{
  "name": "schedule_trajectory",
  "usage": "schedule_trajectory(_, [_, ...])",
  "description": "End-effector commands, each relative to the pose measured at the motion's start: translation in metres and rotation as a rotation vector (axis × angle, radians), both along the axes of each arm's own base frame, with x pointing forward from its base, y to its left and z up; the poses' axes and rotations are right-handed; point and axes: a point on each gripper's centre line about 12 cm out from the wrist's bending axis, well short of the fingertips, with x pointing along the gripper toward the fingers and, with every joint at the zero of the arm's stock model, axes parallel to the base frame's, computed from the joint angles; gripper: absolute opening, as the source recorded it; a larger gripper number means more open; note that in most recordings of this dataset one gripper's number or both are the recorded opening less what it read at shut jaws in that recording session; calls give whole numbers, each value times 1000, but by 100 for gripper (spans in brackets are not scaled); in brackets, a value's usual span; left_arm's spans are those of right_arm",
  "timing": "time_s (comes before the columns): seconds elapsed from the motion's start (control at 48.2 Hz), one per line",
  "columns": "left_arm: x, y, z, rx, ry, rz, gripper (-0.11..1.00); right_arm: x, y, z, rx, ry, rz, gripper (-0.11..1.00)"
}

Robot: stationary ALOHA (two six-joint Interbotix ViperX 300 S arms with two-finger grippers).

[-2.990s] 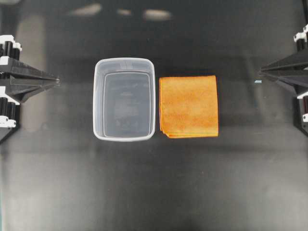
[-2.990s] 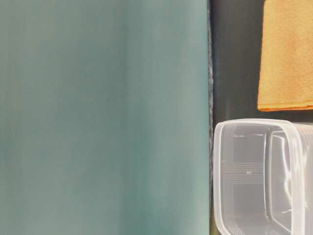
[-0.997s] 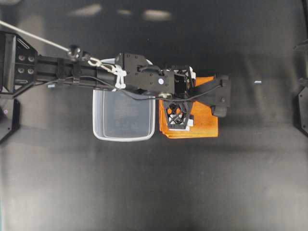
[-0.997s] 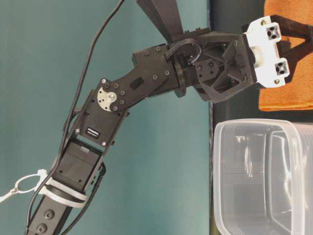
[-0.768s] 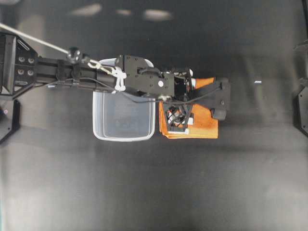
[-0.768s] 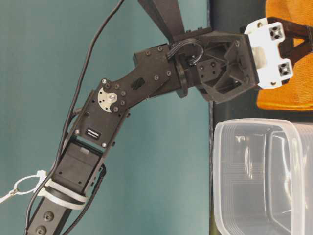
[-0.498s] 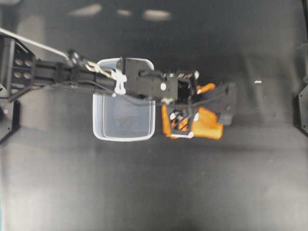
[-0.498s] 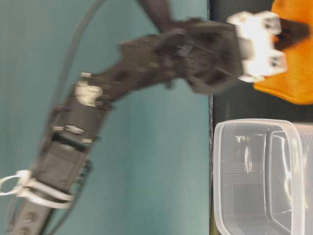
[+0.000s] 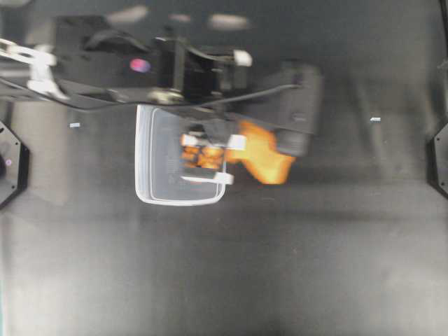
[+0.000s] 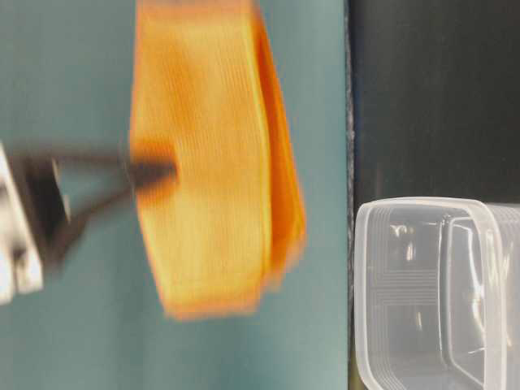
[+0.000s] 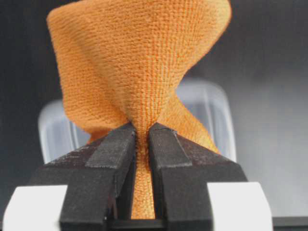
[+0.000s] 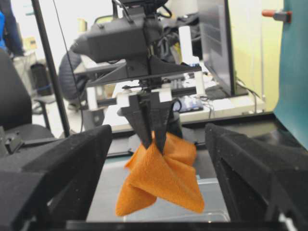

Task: Place the orange towel into the container with the left arm.
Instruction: 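Carry the held towel left over the clear container, then lower the towel into the container and open the left gripper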

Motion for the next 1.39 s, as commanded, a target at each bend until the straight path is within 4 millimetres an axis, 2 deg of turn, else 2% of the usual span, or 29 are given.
schedule_trajectory(0.0, [-24, 5, -6, 2, 27, 13, 6, 1, -1, 3, 0, -5, -6, 76])
schedule_trajectory(0.208, [-54, 15, -51, 2, 20, 30, 6, 1, -1, 3, 0, -9, -6, 76])
schedule_trajectory(0.27, [-65, 19, -69, 1, 9, 38, 6, 1, -1, 3, 0, -9, -6, 76])
schedule_trajectory(0.332, [-69, 21, -85, 2, -30, 37, 6, 1, -1, 3, 0, -9, -6, 76])
schedule_trajectory(0.478, [-67, 20, -106, 1, -102, 32, 6, 1, -1, 3, 1, -5, -6, 76])
schedule_trajectory(0.664, [-60, 19, -113, 2, -96, 24, 6, 1, -1, 3, 1, -5, -6, 76])
schedule_trajectory(0.997, [-61, 21, -119, 7, -75, 14, 6, 1, -1, 2, 0, -2, -6, 76])
schedule_trajectory(1.059, [-61, 22, -124, 4, -62, 26, 15, 2, -1, 1, 0, 2, -6, 76])
schedule_trajectory(1.163, [-62, 22, -130, 4, -36, 24, 46, 2, -1, 1, 2, 1, -6, 76])
schedule_trajectory(1.204, [-61, 22, -129, 3, -34, 23, 61, 2, -1, 2, 2, 0, -6, 76])
schedule_trajectory(1.287, [-60, 23, -123, 7, -34, 19, 82, 1, -1, 2, 1, -5, -6, 76])
schedule_trajectory(1.37, [-56, 22, -113, 9, -37, 12, 91, 2, -1, 2, 0, -2, -6, 76])
